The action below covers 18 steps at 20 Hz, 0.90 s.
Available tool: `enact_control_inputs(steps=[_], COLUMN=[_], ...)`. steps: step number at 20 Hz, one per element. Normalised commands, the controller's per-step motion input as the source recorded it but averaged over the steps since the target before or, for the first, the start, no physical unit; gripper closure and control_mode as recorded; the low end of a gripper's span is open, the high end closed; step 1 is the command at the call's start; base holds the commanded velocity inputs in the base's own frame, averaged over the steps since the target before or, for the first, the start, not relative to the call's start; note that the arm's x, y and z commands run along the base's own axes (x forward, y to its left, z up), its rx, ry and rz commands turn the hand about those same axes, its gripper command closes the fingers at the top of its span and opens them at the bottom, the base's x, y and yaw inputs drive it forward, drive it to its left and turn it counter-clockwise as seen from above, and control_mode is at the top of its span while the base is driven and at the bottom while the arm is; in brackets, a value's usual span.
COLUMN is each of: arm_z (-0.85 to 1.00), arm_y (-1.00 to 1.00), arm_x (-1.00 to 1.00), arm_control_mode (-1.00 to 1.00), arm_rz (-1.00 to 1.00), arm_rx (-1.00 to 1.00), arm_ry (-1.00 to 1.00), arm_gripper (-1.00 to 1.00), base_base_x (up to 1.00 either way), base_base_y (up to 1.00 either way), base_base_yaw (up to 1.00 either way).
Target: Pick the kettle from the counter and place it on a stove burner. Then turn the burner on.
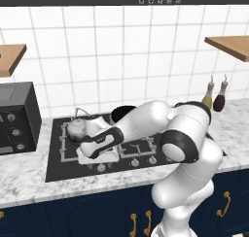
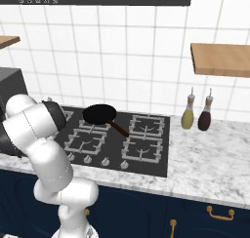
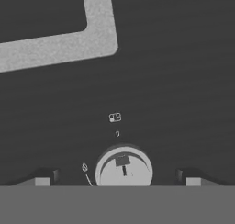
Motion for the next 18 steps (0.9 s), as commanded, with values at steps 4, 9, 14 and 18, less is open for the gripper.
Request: enact_control_inputs(steps=[4,9,14,18], arm_z=[0.0,0.0,-0.02,-0.05], arm_y=[-0.08,-0.02,0.0,0.0], arm_x=[-0.17,-0.03,0.11,0.16], arm_control_mode=[-1.0,-1.0,-1.0,-1.0], arm_rz=[0.0,0.0,0.0,0.0], arm_rx=[0.0,0.0,0.0,0.0], arm_ry=[-0.01,-0.01,0.0,0.0], arm_gripper=[-1.0,-1.0,-1.0,-1.0], base_base_x=[0.0,0.0,0.0,0.0], base_base_y=[0.0,0.0,0.0,0.0], base_base_yaw=[0.0,0.0,0.0,0.0])
